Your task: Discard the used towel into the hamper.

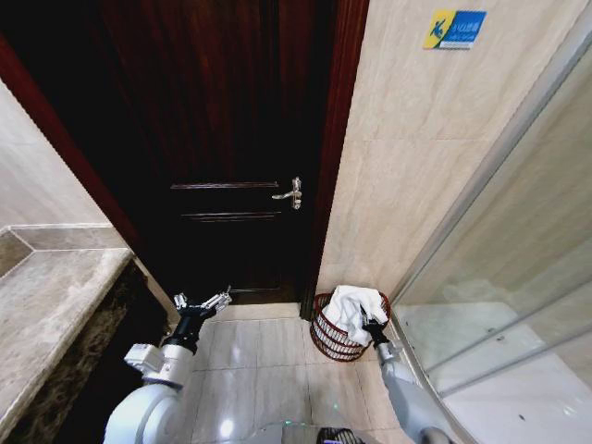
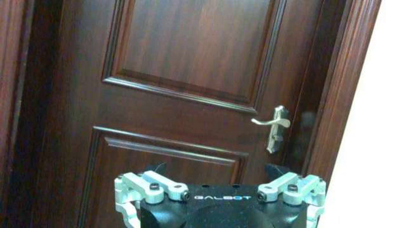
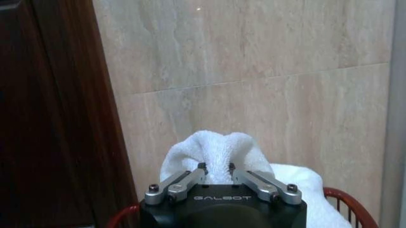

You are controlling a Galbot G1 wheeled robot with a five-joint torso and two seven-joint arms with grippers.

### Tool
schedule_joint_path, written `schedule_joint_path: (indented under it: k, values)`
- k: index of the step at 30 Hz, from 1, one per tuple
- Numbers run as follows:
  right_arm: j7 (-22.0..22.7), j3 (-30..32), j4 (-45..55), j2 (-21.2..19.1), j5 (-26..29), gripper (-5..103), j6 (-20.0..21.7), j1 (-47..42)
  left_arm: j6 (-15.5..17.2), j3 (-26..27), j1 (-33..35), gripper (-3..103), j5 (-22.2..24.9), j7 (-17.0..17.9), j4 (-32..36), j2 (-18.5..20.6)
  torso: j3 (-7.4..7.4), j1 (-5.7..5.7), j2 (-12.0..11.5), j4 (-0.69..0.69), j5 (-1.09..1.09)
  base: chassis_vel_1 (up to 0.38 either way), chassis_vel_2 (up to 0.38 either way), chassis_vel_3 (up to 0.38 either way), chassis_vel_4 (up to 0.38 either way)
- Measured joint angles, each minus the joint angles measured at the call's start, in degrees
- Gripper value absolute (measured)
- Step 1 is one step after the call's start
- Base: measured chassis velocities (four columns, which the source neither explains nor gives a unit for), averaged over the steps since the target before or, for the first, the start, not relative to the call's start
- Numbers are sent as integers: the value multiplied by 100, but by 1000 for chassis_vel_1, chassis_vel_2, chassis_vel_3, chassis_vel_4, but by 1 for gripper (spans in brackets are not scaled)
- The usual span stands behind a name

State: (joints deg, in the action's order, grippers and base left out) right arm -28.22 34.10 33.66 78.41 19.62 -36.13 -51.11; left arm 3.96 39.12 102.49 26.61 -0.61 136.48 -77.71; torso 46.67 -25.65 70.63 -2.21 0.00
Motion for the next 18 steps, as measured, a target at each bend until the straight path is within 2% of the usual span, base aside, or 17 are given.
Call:
schedule_joint_path:
  k: [8,9,11,12,13,14,15,16,17,18]
  values:
    - [26,8,53,-21,-119,7,98,-15,0,0,-1,100,0,0,0,0,1,-4,0,0,-1,-164,169,165,-170]
    - [27,13,61,-29,-152,3,138,-15,0,0,-2,100,0,0,0,0,2,-5,0,0,-2,-205,202,200,-210]
    - [20,35,92,-38,-226,7,213,-24,0,0,-2,100,0,0,0,0,2,-6,-1,0,1,-170,202,200,-194]
    - [-1,54,231,-59,-362,13,451,-87,0,0,-2,100,0,0,0,0,3,-11,-3,-3,2,-127,147,139,9]
    - [-5,57,342,-76,-434,13,653,-148,0,0,-2,100,0,0,0,0,3,-11,-3,-2,1,-127,147,62,9]
    - [-35,60,574,-120,-540,23,1184,-279,0,0,-2,100,0,0,0,0,2,-9,-2,0,-1,-93,90,-5,-20]
    - [-35,60,574,-120,-540,23,1184,-279,0,0,-2,100,0,0,0,0,2,-9,-2,0,-1,-93,90,-5,-20]
    - [-44,65,634,-128,-611,23,1395,-315,0,0,-2,100,0,0,0,0,2,-7,-2,2,-1,0,0,0,0]
    - [-70,82,693,-138,-760,29,1676,-353,0,0,-2,100,0,0,0,1,2,-5,-2,2,-2,-41,29,-67,-24]
    - [-92,94,705,-143,-879,26,1840,-368,0,0,-1,100,0,0,0,1,1,-4,-2,2,-2,28,-27,-67,-24]
